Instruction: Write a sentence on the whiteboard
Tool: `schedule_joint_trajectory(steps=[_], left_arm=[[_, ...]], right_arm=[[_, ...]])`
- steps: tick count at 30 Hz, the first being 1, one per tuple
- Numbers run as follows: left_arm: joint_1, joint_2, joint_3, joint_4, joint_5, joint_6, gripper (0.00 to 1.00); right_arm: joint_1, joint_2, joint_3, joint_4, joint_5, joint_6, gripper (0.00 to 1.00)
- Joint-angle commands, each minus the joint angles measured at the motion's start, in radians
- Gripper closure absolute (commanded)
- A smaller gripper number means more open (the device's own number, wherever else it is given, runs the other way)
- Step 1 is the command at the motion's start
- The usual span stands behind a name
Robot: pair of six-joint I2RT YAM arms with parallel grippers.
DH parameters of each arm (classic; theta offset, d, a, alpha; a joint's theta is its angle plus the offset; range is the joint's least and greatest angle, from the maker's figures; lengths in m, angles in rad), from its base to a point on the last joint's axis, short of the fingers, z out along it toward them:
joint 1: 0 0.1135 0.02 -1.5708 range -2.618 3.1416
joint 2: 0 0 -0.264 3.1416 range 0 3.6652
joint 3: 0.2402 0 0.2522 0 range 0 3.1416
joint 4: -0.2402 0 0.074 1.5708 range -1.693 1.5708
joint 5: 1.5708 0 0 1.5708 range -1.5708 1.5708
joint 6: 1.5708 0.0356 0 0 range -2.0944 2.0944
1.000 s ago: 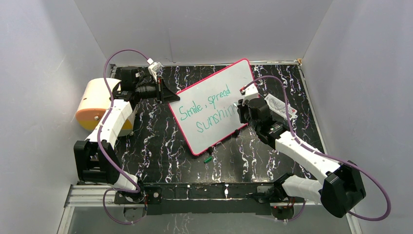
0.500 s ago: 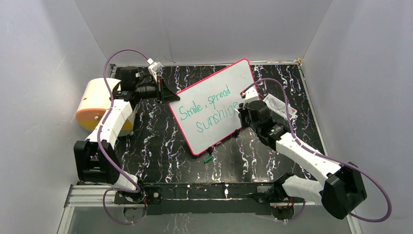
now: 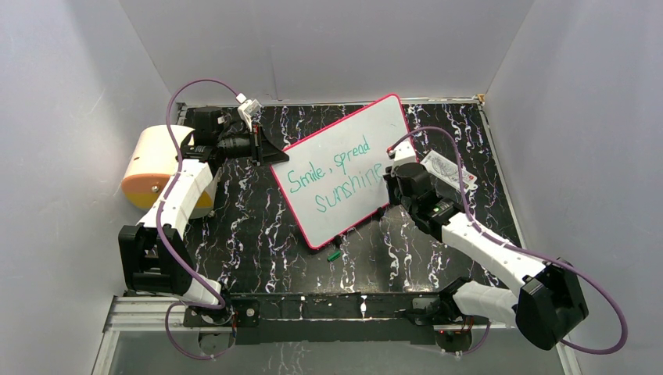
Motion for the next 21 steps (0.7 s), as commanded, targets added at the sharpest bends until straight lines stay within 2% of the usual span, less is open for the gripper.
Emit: schedule_joint_trajectory(steps=[1, 8, 21], left_arm=[[-0.018, 0.019, -0.029, -0.073, -0.062, 0.048, 1.00], [-0.018, 0.019, -0.029, -0.073, -0.066, 0.048, 1.00], [-0.018, 0.019, -0.028, -0.073, -0.068, 0.048, 1.00]], right_arm=[[-0.002, 0.022, -0.001, 0.070, 0.043, -0.003, 1.00], [-0.004, 0.007, 0.001, 0.119, 0.064, -0.006, 1.00], [-0.017, -0.076, -0.030, 0.084, 0.082, 0.015, 1.00]])
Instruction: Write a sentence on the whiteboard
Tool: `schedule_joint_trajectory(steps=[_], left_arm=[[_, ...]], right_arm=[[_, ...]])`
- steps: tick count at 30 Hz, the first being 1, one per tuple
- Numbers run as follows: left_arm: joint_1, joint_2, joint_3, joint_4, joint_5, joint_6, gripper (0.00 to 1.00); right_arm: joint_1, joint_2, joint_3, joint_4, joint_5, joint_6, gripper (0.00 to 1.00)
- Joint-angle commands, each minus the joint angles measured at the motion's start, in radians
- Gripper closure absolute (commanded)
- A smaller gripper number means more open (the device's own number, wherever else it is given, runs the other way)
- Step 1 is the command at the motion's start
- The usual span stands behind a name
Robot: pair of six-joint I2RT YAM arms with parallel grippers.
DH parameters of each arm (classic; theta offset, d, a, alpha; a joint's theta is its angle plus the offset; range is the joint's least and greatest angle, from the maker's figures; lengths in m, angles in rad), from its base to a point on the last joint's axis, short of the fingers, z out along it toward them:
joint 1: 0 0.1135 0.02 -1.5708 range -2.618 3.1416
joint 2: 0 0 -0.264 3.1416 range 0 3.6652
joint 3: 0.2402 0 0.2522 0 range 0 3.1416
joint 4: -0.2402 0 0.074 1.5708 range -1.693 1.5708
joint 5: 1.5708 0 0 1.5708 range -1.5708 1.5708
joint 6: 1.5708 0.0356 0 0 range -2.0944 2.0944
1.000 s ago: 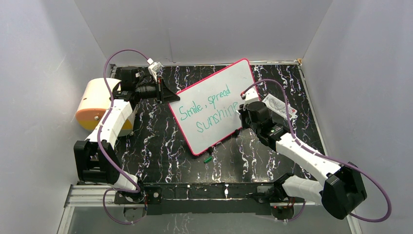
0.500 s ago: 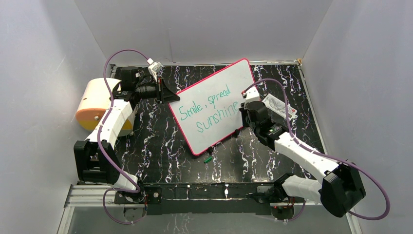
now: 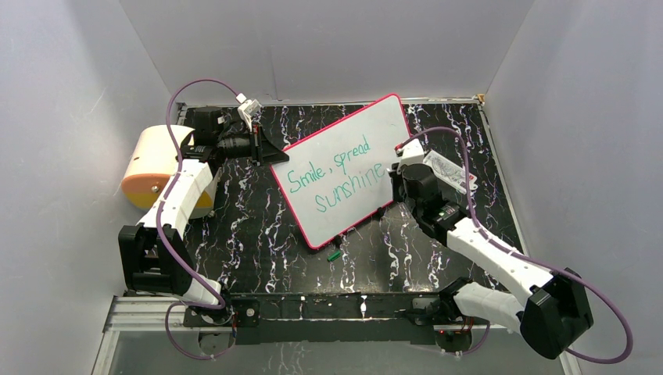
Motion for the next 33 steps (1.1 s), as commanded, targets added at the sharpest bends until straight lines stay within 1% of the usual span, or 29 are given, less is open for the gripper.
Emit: schedule_joint_trajectory(steps=[1, 12, 19, 27, 33], left_arm=[[-0.018, 0.019, -0.028, -0.073, -0.068, 0.048, 1.00], [-0.018, 0.020, -0.028, -0.074, -0.068, 0.048, 1.00], [-0.018, 0.022, -0.028, -0.074, -0.067, 0.048, 1.00], [-0.018, 0.020, -0.027, -0.075, -0.072, 0.048, 1.00], [-0.018, 0.023, -0.018, -0.079, -0.080, 0.049, 1.00]], right_arm=[[-0.014, -0.016, -0.010, 0.035, 0.013, 0.012, 1.00], [-0.027, 0.048, -0.007, 0.090, -0.025, 0.009, 1.00], [-0.027, 0.076, 0.001, 0.096, -0.056, 0.001, 1.00], [-0.028, 0.045, 0.004, 0.059, -0.047, 0.003, 1.00], [-0.027, -0.041, 0.017, -0.032, -0.014, 0.017, 1.00]])
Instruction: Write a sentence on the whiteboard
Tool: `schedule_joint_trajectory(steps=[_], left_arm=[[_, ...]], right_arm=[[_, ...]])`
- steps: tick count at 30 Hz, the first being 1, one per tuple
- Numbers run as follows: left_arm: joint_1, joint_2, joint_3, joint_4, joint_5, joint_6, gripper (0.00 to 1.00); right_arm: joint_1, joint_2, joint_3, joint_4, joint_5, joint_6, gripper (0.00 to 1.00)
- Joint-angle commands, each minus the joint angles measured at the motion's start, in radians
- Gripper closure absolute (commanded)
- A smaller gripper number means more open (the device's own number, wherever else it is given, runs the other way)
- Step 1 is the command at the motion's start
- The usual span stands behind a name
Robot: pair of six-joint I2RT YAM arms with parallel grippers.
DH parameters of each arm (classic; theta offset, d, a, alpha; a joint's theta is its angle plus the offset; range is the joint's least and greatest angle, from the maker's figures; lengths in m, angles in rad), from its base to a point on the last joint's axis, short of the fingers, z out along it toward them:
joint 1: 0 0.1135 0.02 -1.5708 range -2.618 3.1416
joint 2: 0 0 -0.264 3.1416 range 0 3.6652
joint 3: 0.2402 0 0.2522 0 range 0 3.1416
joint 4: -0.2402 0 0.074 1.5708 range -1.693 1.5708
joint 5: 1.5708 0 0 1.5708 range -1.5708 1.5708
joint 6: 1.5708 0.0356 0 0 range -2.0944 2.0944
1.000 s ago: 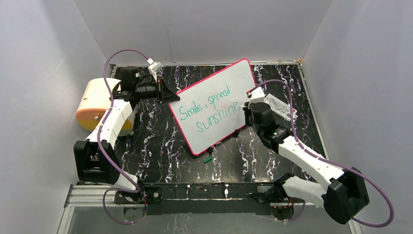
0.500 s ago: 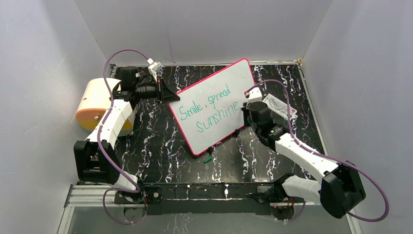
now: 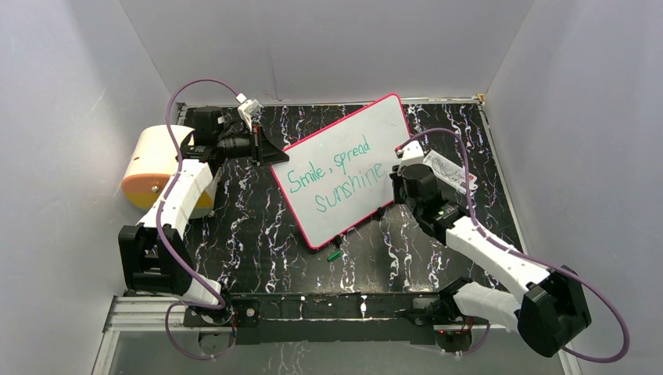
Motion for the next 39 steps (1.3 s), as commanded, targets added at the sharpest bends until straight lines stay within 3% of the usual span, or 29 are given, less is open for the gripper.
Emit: schedule_joint_trajectory(steps=[1, 13, 18, 29, 39], left_arm=[[-0.018, 0.024, -0.016, -0.080, -0.080, 0.050, 1.00], [-0.018, 0.063, 0.102, -0.158, -0.207, 0.085, 1.00], [-0.018, 0.059, 0.111, -0.174, -0.236, 0.085, 0.91], [-0.018, -0.050, 0.129, -0.180, -0.336, 0.074, 0.54], [-0.029, -0.204, 0.080, -0.179, -0.406, -0.011, 0.43]], right_arm=[[0.000, -0.100, 0.032, -0.051, 0.020, 0.013, 1.00], [-0.001, -0.304, 0.055, -0.200, 0.058, 0.020, 1.00], [-0.001, -0.345, 0.052, -0.227, 0.058, 0.024, 1.00], [-0.001, -0.399, 0.060, -0.267, 0.046, 0.030, 1.00], [-0.001, -0.430, 0.069, -0.308, 0.038, 0.033, 1.00]])
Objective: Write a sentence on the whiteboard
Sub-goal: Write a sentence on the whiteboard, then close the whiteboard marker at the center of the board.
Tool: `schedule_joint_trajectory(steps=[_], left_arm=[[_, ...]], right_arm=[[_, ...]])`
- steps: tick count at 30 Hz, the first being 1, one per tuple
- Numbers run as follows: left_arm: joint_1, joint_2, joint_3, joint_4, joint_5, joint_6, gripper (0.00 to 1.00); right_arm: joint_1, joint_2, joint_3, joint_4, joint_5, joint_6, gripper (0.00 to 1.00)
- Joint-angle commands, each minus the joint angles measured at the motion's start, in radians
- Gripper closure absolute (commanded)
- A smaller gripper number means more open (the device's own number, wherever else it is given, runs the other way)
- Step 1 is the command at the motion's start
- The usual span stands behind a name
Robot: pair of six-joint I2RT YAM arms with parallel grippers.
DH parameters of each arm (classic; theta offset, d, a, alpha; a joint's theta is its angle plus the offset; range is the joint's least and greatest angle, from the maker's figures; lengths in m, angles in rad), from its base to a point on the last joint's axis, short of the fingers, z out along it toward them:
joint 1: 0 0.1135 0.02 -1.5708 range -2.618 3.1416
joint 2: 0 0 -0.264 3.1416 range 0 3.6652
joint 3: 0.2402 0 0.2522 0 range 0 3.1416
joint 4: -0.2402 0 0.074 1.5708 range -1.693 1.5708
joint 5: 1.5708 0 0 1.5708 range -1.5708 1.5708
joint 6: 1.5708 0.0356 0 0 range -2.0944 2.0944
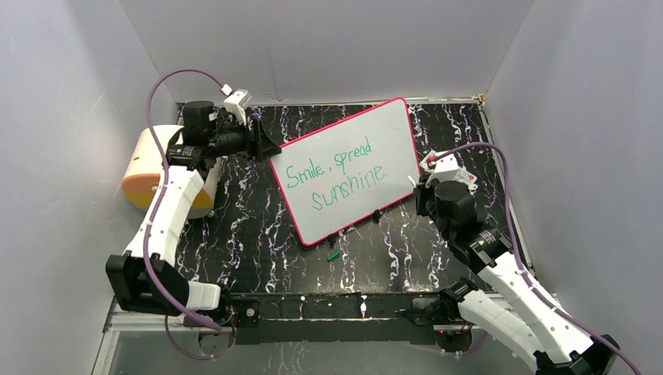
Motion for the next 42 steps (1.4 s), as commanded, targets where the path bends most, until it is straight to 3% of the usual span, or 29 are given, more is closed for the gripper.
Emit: schedule_joint_trajectory(steps=[1, 5, 14, 20, 30, 35, 42], left_arm=[[-0.013, -0.117, -0.031, -0.008, -0.068, -0.052, 0.42], [-0.063, -0.199, -0.080, -0.017, -0.146, -0.107, 0.39], [-0.364, -0.319, -0.189, -0.093, -0.451, -0.251, 0.38], [-0.517, -0.311, -0.261, -0.120, -0.525, -0.340, 0.39], [-0.849, -0.167, -0.299, -0.132, -0.737, -0.400, 0.42], [-0.920, -0.056, -0.285, -0.135, -0.771, -0.386, 0.48], [-0.935, 0.100, -0.251, -0.137, -0.729, -0.359, 0.59]], right_arm=[[-0.001, -0.028, 0.058, 0.003, 0.003, 0.007, 1.00], [0.000, -0.037, 0.051, 0.002, -0.012, 0.010, 1.00], [-0.001, -0.061, 0.034, 0.001, -0.019, 0.014, 1.00], [-0.001, -0.057, 0.029, 0.002, -0.021, 0.018, 1.00], [-0.001, -0.069, 0.021, 0.003, -0.016, 0.020, 1.00], [0.000, -0.074, 0.020, 0.001, -0.015, 0.021, 1.00], [-0.001, -0.088, 0.017, 0.002, -0.011, 0.021, 1.00]])
